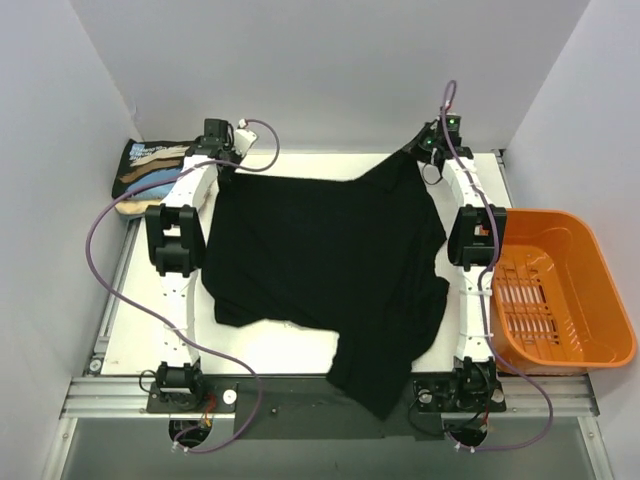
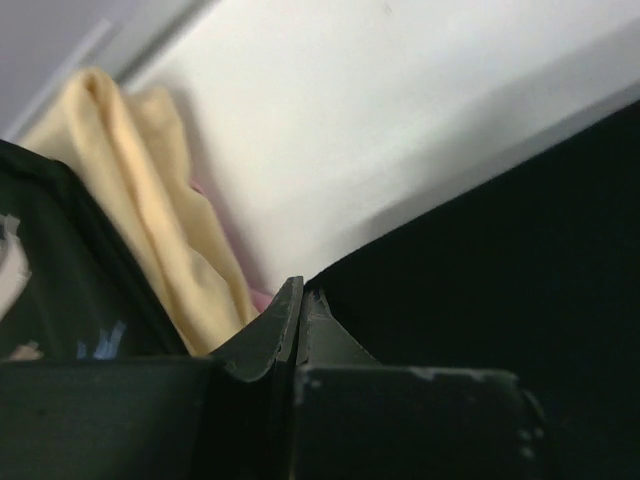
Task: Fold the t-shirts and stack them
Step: Flatten out the tshirt
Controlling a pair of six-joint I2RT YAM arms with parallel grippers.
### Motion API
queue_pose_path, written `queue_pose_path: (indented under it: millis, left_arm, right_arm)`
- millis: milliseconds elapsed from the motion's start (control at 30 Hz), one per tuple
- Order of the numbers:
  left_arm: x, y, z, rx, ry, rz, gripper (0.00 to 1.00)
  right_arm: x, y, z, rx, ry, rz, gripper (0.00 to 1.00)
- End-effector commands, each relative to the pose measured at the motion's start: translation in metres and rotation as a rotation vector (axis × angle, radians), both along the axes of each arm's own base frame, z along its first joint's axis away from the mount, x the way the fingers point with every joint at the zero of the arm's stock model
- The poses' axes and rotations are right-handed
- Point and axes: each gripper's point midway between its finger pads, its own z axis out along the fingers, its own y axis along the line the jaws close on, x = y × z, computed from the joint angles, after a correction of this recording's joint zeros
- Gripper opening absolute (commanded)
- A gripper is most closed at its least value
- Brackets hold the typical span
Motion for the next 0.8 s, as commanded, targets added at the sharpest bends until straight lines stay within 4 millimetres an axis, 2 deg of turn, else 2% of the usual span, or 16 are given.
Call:
queue_pose_path:
  millis: [0, 33, 67, 133, 233, 367, 400, 433, 467, 500, 533, 567, 667, 700, 733, 767]
  left_arm:
    - [0.048, 0.003, 0.043, -0.004, -0.182, 0.059, 0.0]
    - [0.056, 0.01, 0.048, 0.014, -0.211, 0.087, 0.0]
    - [0.062, 0.014, 0.05, 0.019, -0.232, 0.1, 0.0]
    - [0.071, 0.019, 0.056, 0.037, -0.273, 0.118, 0.0]
    - [0.075, 0.013, 0.058, 0.047, -0.293, 0.087, 0.0]
    - [0.078, 0.005, 0.052, 0.06, -0.292, 0.053, 0.0]
    - [0.078, 0.003, 0.051, 0.074, -0.292, 0.041, 0.1]
    - [0.079, 0.003, 0.049, 0.082, -0.293, 0.044, 0.23]
    - [0.081, 0.002, 0.055, 0.092, -0.307, 0.051, 0.55]
    - [0.079, 0.001, 0.055, 0.092, -0.299, 0.055, 0.65]
    - [0.081, 0.002, 0.067, 0.075, -0.318, 0.074, 0.82]
    - [0.076, 0.003, 0.071, 0.066, -0.297, 0.081, 0.84]
    - [0.053, -0.004, 0.109, -0.028, -0.266, 0.047, 0.88]
    - [0.035, -0.012, 0.132, -0.078, -0.245, 0.002, 0.88]
    - [0.019, -0.019, 0.117, -0.109, -0.171, -0.037, 0.88]
    - [-0.004, -0.029, 0.149, -0.156, -0.176, -0.104, 0.88]
  right_arm:
    - [0.056, -0.027, 0.101, 0.155, -0.332, -0.195, 0.0]
    - [0.059, -0.031, 0.111, 0.165, -0.36, -0.232, 0.0]
    - [0.061, -0.054, 0.12, 0.174, -0.392, -0.278, 0.0]
    - [0.065, -0.064, 0.132, 0.152, -0.432, -0.313, 0.0]
    - [0.069, -0.057, 0.131, 0.151, -0.441, -0.295, 0.0]
    - [0.066, -0.046, 0.107, 0.159, -0.379, -0.288, 0.0]
    - [0.066, -0.046, 0.1, 0.158, -0.362, -0.293, 0.09]
    - [0.065, -0.047, 0.099, 0.154, -0.346, -0.296, 0.37]
    - [0.064, -0.048, 0.09, 0.14, -0.313, -0.302, 0.5]
    - [0.058, -0.036, 0.086, 0.11, -0.26, -0.303, 0.82]
    - [0.055, -0.042, 0.089, 0.086, -0.249, -0.331, 0.97]
    - [0.042, -0.046, 0.075, 0.046, -0.166, -0.34, 1.0]
    - [0.007, -0.063, 0.107, -0.111, -0.112, -0.334, 1.0]
    - [-0.016, -0.063, 0.115, -0.147, -0.057, -0.313, 1.0]
    - [-0.037, -0.062, 0.11, -0.199, 0.011, -0.269, 1.0]
    - [-0.059, -0.062, 0.123, -0.222, 0.033, -0.248, 1.0]
